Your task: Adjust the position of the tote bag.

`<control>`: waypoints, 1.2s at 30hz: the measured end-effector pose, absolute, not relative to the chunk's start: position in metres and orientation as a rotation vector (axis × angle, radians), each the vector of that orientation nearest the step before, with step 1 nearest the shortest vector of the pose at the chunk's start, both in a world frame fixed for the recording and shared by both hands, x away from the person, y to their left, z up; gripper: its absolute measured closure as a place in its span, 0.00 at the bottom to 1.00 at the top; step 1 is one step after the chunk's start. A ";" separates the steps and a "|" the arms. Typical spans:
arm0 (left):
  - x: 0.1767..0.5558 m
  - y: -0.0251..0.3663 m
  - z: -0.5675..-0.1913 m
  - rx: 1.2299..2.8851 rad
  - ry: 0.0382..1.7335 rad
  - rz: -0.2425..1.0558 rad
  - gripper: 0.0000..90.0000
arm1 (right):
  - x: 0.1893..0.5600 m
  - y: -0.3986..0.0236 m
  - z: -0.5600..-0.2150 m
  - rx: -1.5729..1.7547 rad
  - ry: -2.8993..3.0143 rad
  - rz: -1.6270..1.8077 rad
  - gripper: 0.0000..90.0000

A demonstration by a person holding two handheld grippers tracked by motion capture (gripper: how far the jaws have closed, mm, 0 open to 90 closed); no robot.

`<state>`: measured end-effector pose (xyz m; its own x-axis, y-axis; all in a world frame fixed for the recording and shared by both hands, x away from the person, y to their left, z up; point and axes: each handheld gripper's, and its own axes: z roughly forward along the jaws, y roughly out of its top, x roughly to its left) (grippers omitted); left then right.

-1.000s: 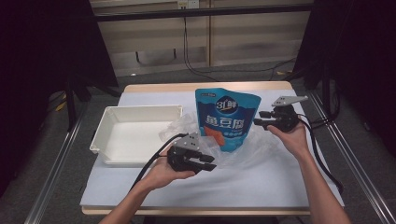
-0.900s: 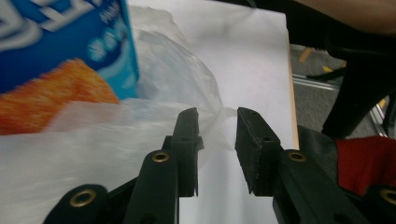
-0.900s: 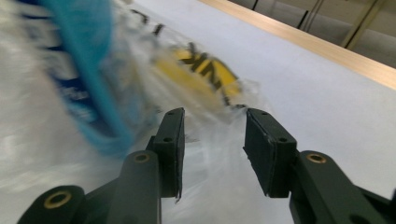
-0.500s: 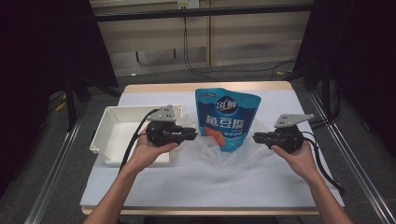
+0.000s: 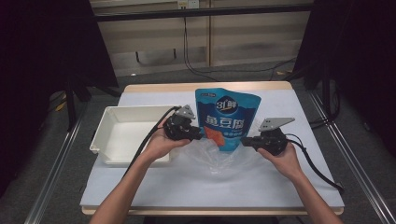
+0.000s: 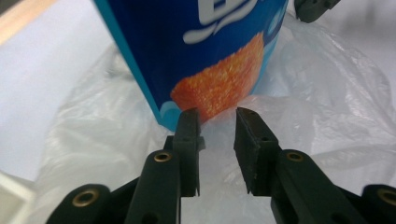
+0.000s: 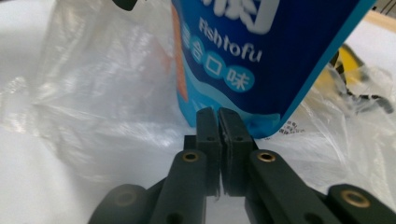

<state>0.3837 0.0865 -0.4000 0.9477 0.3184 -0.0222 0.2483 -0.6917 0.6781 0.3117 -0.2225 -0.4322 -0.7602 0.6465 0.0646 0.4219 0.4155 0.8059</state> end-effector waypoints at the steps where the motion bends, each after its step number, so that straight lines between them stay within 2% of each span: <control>1: 0.384 0.086 -0.401 2.377 0.398 0.126 0.76 | 0.314 -0.221 -0.437 0.943 2.428 1.249 0.95; 9: 0.384 0.092 -0.413 2.409 0.432 0.120 0.61 | 0.314 -0.214 -0.459 0.945 2.515 1.108 0.92; 14: 0.384 0.098 -0.419 2.433 0.445 0.123 0.55 | 0.312 -0.214 -0.473 0.964 2.566 1.040 0.90; 26: 0.383 0.097 -0.426 2.462 0.446 0.128 0.46 | 0.309 -0.233 -0.476 1.004 2.555 0.987 0.83; 32: 0.384 0.097 -0.426 2.447 0.458 0.131 0.44 | 0.304 -0.240 -0.477 1.027 2.538 0.993 0.83; 36: 0.384 0.100 -0.422 2.428 0.455 0.127 0.39 | 0.300 -0.239 -0.474 1.009 2.509 1.046 0.74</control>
<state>0.3845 0.1002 -0.4220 0.9348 0.3543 -0.0241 0.2906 -0.7243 0.6252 0.3000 -0.2387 -0.4745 -0.7319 0.6802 0.0398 0.5072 0.5048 0.6985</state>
